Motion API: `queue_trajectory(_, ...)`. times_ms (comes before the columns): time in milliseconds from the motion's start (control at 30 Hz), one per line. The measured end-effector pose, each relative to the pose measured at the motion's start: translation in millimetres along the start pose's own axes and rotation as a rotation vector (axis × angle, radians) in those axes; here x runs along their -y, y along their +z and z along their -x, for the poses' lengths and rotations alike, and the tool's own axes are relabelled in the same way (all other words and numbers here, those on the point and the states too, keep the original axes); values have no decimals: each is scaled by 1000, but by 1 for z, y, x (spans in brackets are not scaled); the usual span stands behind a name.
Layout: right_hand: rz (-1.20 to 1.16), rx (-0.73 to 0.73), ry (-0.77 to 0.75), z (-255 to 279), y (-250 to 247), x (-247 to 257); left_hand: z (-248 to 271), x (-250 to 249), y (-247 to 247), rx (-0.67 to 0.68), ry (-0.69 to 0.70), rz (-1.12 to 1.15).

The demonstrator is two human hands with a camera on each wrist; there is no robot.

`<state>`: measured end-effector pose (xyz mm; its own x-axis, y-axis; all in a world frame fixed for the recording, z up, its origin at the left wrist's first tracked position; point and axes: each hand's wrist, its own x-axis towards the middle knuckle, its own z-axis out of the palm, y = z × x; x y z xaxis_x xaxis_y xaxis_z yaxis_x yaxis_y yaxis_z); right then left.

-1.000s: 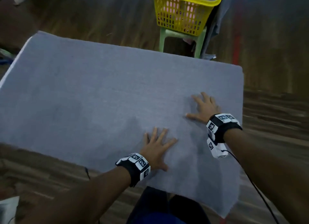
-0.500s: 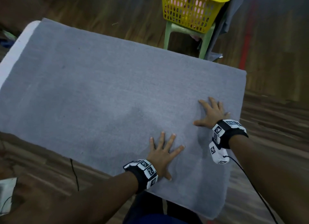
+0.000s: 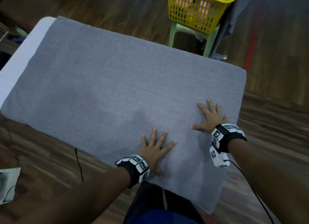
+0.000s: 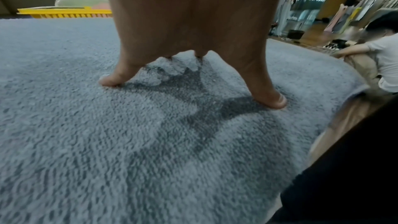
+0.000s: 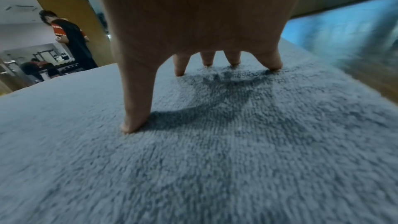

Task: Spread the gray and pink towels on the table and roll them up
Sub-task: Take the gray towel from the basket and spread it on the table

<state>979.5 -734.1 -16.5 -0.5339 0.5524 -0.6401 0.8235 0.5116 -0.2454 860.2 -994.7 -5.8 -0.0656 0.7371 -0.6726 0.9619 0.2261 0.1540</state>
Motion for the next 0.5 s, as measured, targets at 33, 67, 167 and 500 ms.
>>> queue_trajectory(33,-2,1,10,1,-2,-5,-4,-6,1,2,9,-4)
queue_trajectory(67,3,-3,21,2,-3,-9,-6,-11,2,-1,13,-5)
queue_trajectory(167,18,-90,4,9,2,-6,-1,-15,-2,-45,27,48)
queue_trajectory(500,-231,-120,-300,59,65,112,132,95,35,-423,-372,487)
